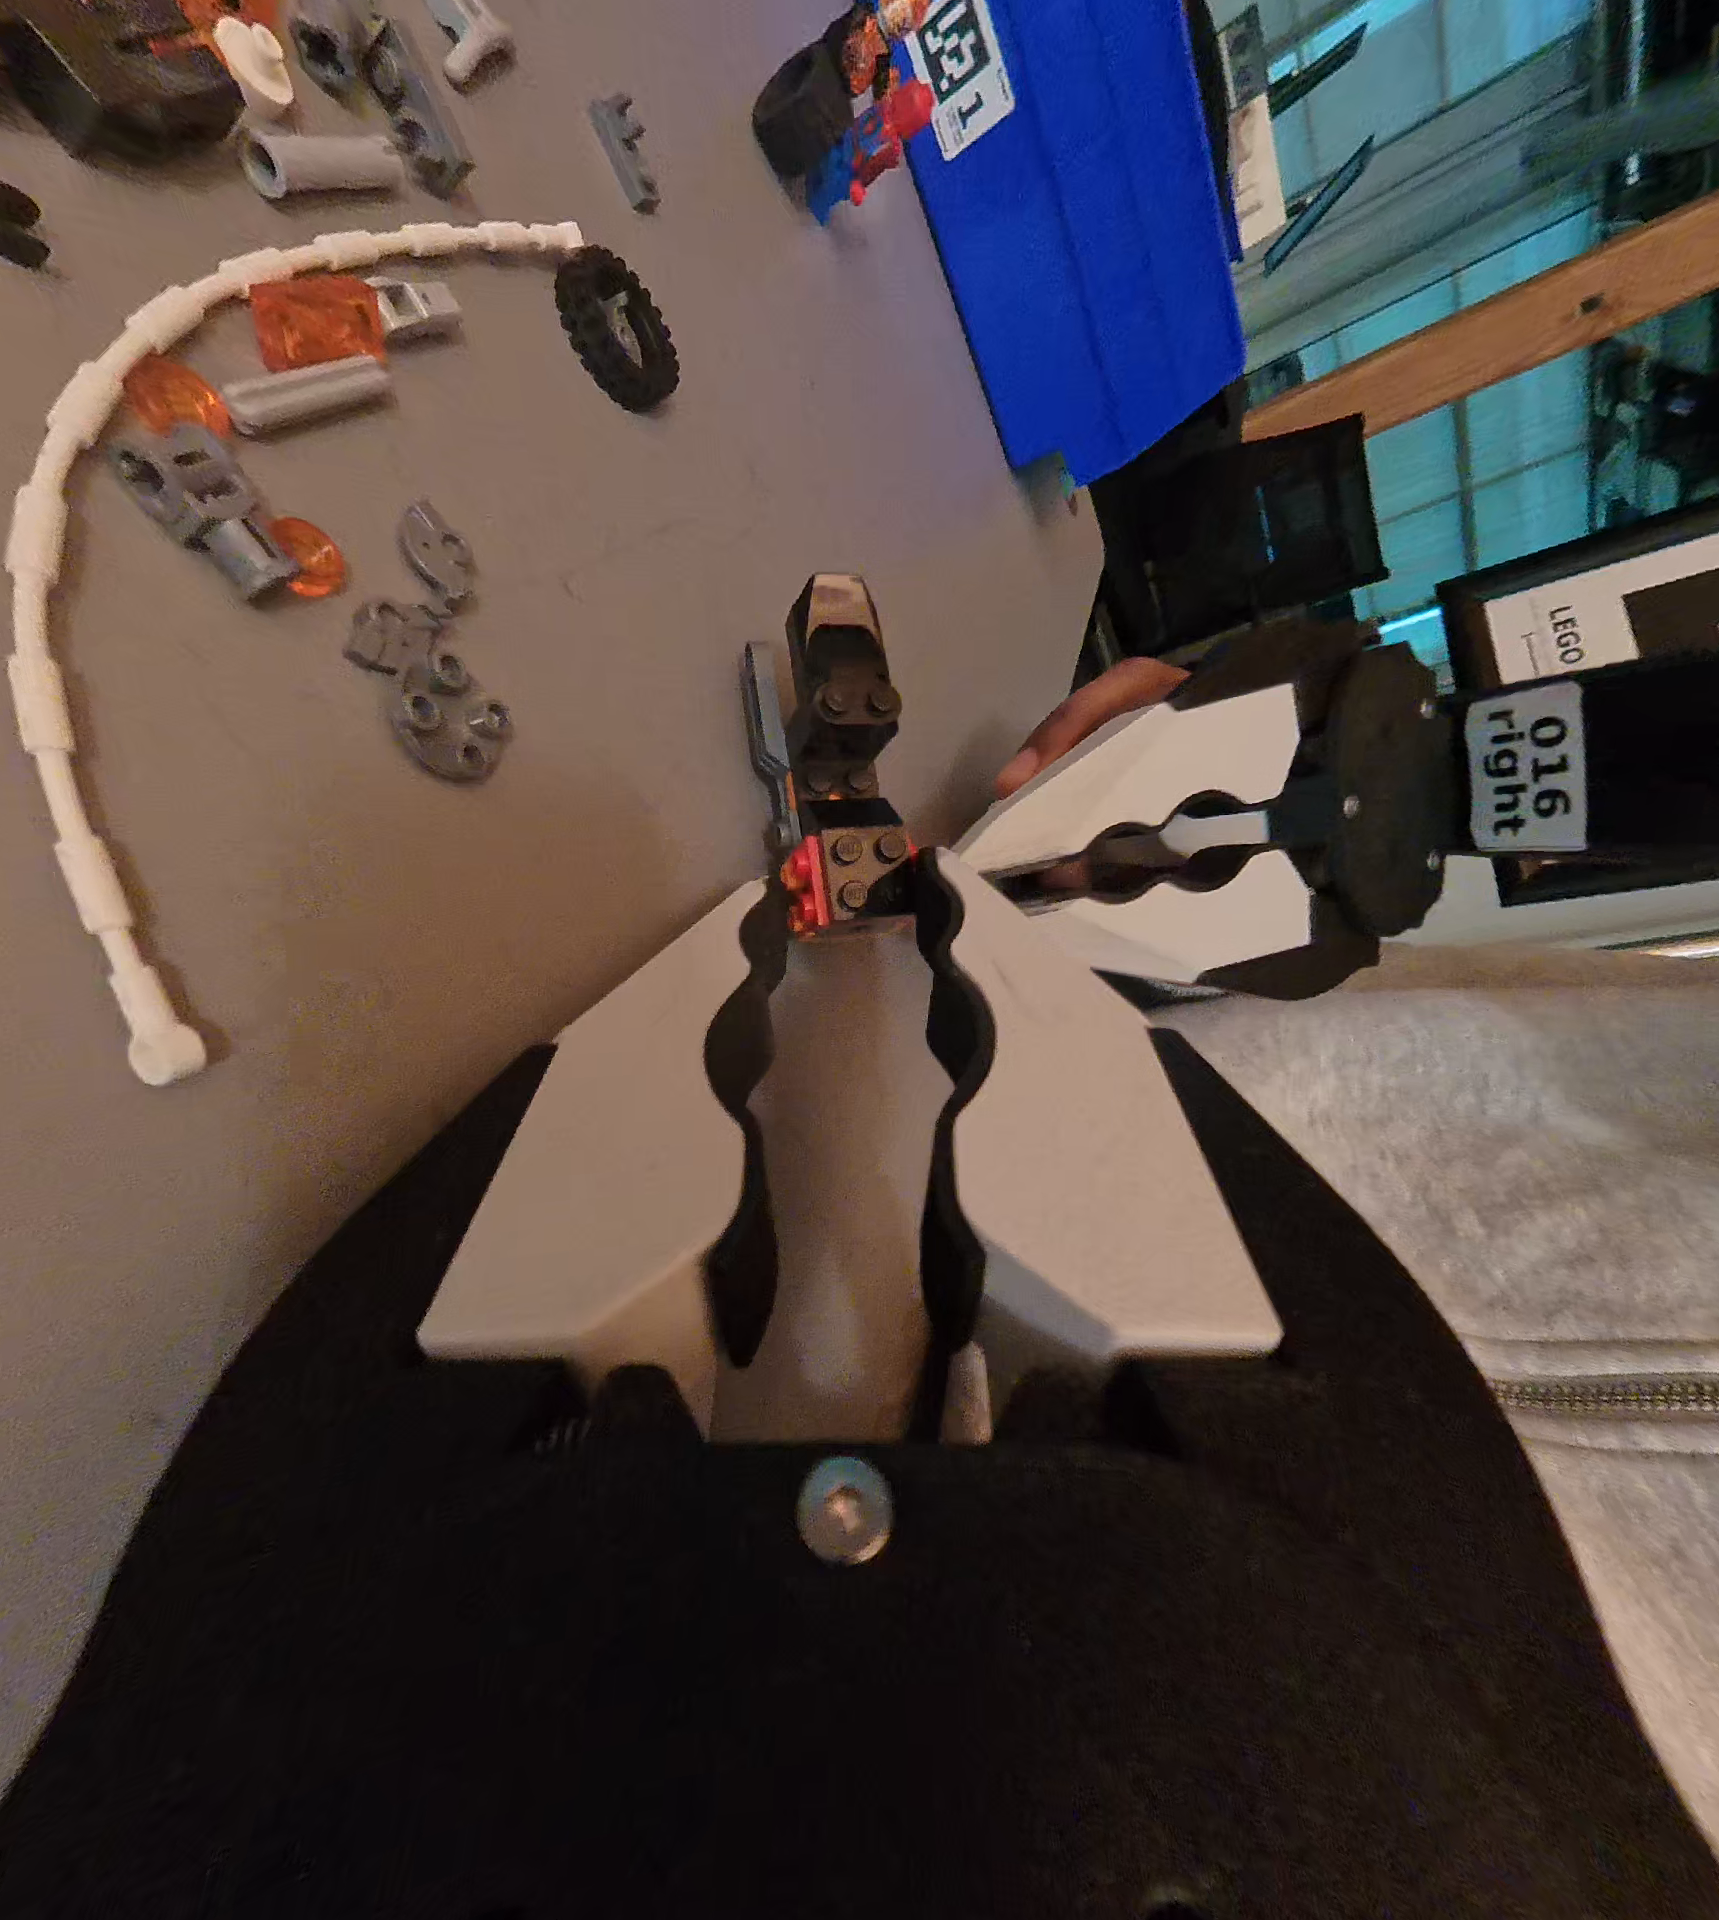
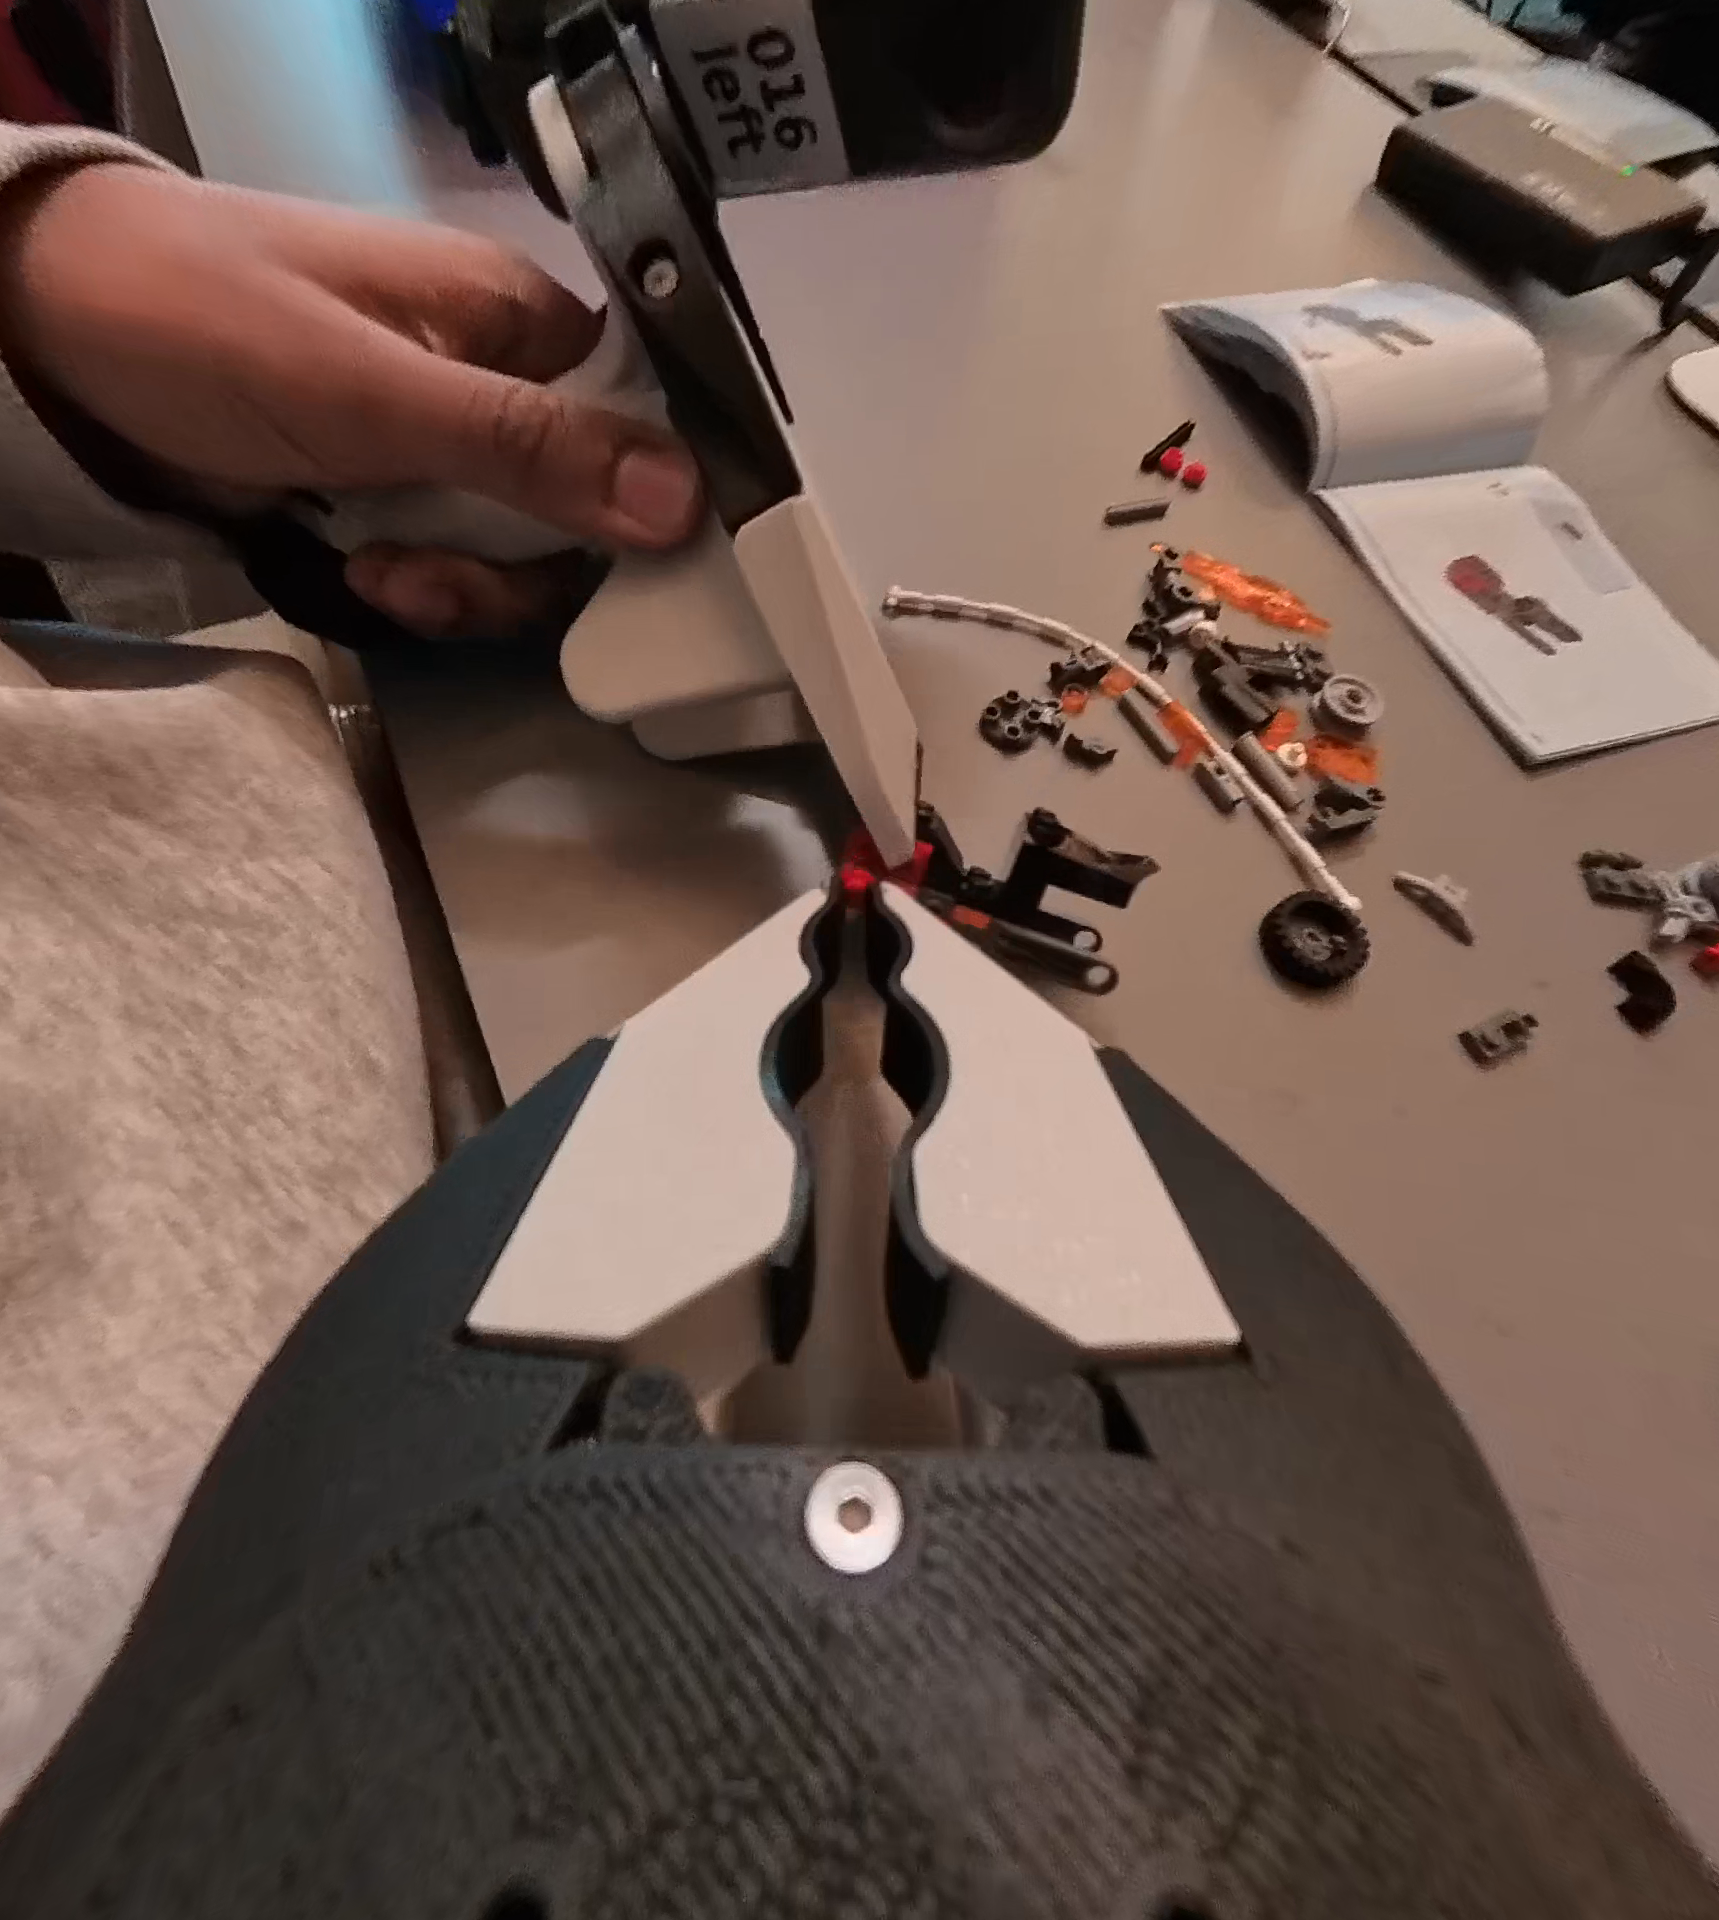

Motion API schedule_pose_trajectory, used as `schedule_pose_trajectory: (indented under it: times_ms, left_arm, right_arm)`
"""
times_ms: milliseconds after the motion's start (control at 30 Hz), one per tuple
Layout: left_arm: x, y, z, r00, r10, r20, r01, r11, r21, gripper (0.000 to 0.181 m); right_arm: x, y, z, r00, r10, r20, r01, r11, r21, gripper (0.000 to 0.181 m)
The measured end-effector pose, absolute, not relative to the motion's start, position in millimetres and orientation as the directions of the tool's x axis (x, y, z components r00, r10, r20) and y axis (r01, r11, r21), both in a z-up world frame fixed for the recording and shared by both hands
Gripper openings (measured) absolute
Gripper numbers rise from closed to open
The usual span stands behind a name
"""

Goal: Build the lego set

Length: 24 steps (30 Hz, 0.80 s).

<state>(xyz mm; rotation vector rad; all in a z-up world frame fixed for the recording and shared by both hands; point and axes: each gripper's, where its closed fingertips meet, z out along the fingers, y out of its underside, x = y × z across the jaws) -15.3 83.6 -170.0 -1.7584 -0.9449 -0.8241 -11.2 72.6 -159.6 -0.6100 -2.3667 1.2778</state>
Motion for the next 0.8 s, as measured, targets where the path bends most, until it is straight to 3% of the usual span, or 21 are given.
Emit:
schedule_pose_trajectory:
  times_ms: [500, 800]
  left_arm:
    - [-16.7, 82.6, -170.3, 0.483, 0.235, 0.844, 0.868, -0.253, -0.426, 0.025]
    - [-17.0, 82.7, -172.6, 0.549, 0.294, 0.782, 0.833, -0.260, -0.487, 0.025]
  right_arm:
    - [-13.7, 71.6, -166.4, -0.830, 0.547, 0.111, 0.234, 0.521, -0.821, 0.002]
    - [-13.2, 72.4, -169.6, -0.814, 0.577, 0.062, 0.300, 0.509, -0.806, 0.002]
